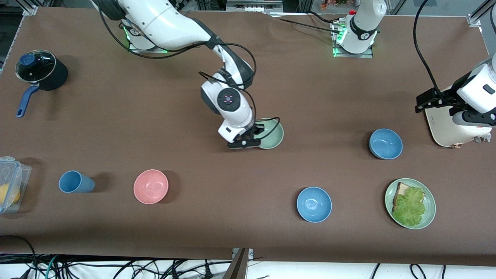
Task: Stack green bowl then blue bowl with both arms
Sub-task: 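Carry the green bowl with the right gripper to the table center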
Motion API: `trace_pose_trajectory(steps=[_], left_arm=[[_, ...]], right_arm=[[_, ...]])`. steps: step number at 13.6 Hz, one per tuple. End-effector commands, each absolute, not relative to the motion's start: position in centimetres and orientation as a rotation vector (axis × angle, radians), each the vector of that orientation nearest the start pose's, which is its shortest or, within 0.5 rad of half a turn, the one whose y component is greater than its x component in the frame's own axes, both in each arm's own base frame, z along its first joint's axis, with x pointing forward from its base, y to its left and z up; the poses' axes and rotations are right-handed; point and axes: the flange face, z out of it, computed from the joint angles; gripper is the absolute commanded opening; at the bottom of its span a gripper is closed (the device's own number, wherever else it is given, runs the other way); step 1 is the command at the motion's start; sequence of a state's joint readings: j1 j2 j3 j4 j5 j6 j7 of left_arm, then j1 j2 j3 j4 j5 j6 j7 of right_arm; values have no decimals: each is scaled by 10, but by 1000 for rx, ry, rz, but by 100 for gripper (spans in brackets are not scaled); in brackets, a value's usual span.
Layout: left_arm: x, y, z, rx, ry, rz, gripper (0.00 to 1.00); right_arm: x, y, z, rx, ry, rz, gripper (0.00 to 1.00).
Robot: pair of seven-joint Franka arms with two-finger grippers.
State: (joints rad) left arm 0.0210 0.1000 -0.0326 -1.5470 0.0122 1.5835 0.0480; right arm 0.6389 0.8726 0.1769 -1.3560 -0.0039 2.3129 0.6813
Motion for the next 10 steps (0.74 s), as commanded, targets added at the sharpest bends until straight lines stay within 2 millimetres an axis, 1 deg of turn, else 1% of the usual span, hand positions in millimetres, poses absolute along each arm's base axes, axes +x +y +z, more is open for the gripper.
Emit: trace_pose_trajectory(steps=[1, 5, 6, 7, 8, 9, 10], left_arm=[[580, -6, 584, -3151, 94, 104, 100], [580, -5, 584, -3150, 91, 106, 100], [580, -5, 584, -3151, 94, 104, 100], [580, -5, 584, -3151, 91, 104, 100], [580, -5, 584, -3150, 94, 106, 100], [580, -5, 584, -3151, 91, 104, 100], [580, -5, 584, -3151, 91, 104, 100]], right_arm=[[544, 522, 211, -3014, -116, 2, 0], [548, 518, 211, -3027, -125, -15, 0], [550, 516, 213, -3025, -121, -16, 38], [551, 516, 214, -3024, -118, -21, 71], [550, 517, 216, -3023, -120, -26, 99], [552, 517, 222, -3020, -111, -32, 99], [555, 515, 240, -3011, -107, -48, 99]])
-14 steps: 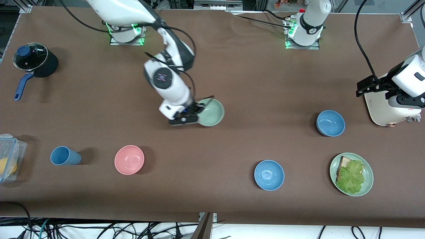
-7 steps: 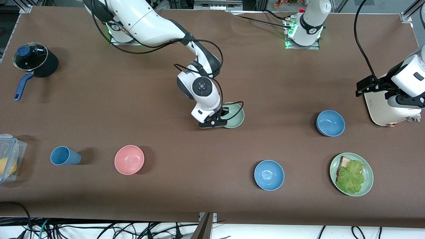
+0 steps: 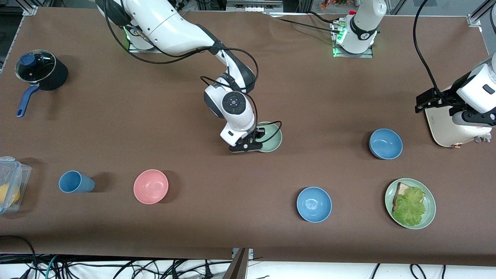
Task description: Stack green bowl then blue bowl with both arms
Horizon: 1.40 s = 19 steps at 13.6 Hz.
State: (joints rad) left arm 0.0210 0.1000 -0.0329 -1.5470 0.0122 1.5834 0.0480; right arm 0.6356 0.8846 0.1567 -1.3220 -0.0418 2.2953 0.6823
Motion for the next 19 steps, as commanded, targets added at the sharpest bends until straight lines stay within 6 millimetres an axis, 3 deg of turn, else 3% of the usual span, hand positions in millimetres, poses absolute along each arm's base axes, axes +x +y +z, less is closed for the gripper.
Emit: trace_pose_trajectory(steps=[1, 3, 4, 6, 8, 11, 13, 16, 19], left_arm=[[580, -5, 584, -3150, 94, 106, 100], [580, -5, 584, -3150, 94, 106, 100], [580, -5, 584, -3151, 94, 104, 100], [580, -5, 584, -3150, 91, 106, 100], [580, -5, 584, -3151, 94, 104, 100], [579, -5, 583, -3150, 91, 108, 100], [579, -8, 583, -3156, 101, 108, 100], [579, -14, 582, -3157, 130, 125, 100], [588, -14, 557, -3143, 128, 195, 100]], right_arm=[[562, 506, 264, -3015, -92, -50, 99], [585, 467, 297, -3061, -28, -13, 99], [603, 441, 323, -3055, 29, -28, 99], [644, 355, 358, -3056, 134, 28, 99], [656, 302, 396, -3006, -10, 70, 99], [624, 242, 441, -3033, -18, 68, 99], [597, 219, 466, -3053, 4, 52, 99], [581, 190, 500, -3081, 55, 87, 99], [565, 157, 540, -3088, -5, 82, 99]])
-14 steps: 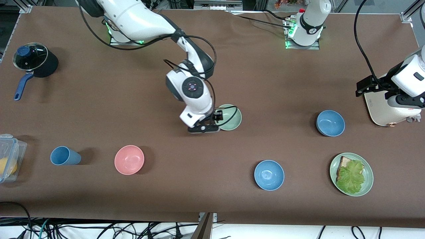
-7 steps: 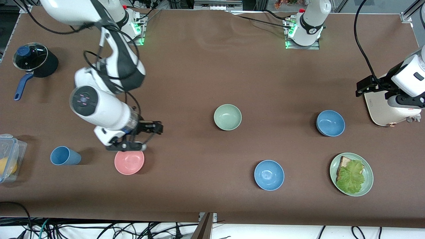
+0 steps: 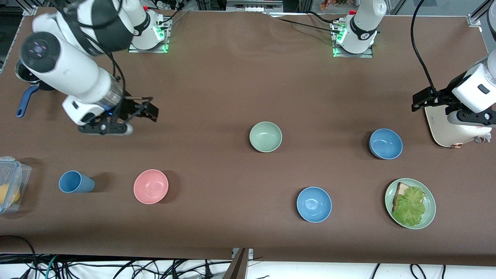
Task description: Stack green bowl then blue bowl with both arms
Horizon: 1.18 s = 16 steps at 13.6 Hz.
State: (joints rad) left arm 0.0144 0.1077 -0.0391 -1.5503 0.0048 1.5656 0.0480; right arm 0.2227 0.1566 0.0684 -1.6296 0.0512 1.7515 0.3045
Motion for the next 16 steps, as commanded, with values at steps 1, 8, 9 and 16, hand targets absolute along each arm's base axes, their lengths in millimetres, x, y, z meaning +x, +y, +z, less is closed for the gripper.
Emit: trace_pose_trajectory(steps=[1, 8, 9, 16], left_arm=[[592, -10, 545, -3139, 118, 229, 100], [626, 75, 429, -3128, -59, 405, 100], [632, 77, 398, -3128, -41, 450, 100], [631, 92, 267, -3147, 67, 407, 100]], right_arm=[[565, 131, 546, -3091, 4, 97, 99], [568, 71, 574, -3098, -17, 74, 99], [569, 71, 576, -3101, -20, 66, 99], [578, 53, 596, -3135, 13, 12, 99]])
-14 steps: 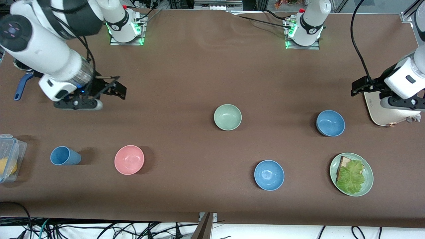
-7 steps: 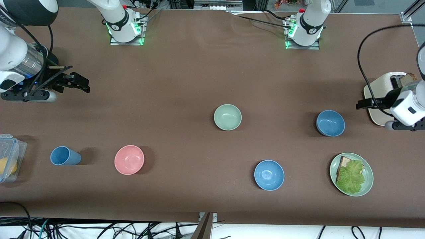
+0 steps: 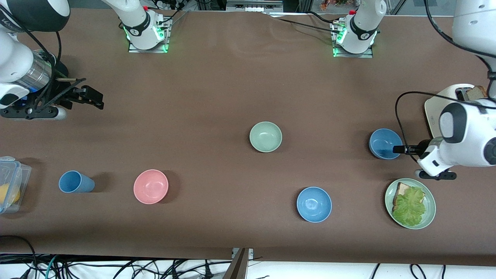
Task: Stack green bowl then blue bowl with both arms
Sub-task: 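Reach the left gripper to the blue bowl and grasp its rim, then carry the blue bowl with the left gripper over the green bowl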
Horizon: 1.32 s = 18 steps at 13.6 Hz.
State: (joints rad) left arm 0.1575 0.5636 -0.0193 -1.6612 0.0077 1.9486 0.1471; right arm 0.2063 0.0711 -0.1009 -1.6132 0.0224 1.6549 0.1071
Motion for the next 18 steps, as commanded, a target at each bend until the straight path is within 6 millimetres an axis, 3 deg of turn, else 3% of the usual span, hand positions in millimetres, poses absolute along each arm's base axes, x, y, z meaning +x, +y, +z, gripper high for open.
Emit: trace_pose_trajectory(steps=[1, 4, 6, 9, 10, 11, 12, 13, 18], left_arm=[[631, 94, 266, -3112, 102, 396, 100], [617, 94, 245, -3071, 150, 414, 100], [594, 102, 219, -3081, 139, 365, 100], [574, 97, 204, -3087, 154, 282, 100], [574, 97, 203, -3088, 155, 263, 88], [574, 97, 204, -3088, 153, 260, 52], [576, 98, 210, -3087, 152, 249, 29], [577, 98, 212, -3084, 154, 249, 0], [578, 100, 216, -3085, 150, 237, 0]], right_arm=[[580, 49, 606, -3133, 22, -16, 99], [579, 51, 605, -3132, 27, -7, 99], [579, 55, 605, -3130, 15, -6, 99], [579, 49, 598, -3131, 15, 27, 99], [579, 48, 596, -3132, 15, 43, 99], [579, 45, 596, -3133, 25, 46, 99], [580, 39, 594, -3133, 39, 50, 99], [581, 29, 592, -3133, 46, 57, 99], [584, 21, 587, -3133, 22, 68, 99]])
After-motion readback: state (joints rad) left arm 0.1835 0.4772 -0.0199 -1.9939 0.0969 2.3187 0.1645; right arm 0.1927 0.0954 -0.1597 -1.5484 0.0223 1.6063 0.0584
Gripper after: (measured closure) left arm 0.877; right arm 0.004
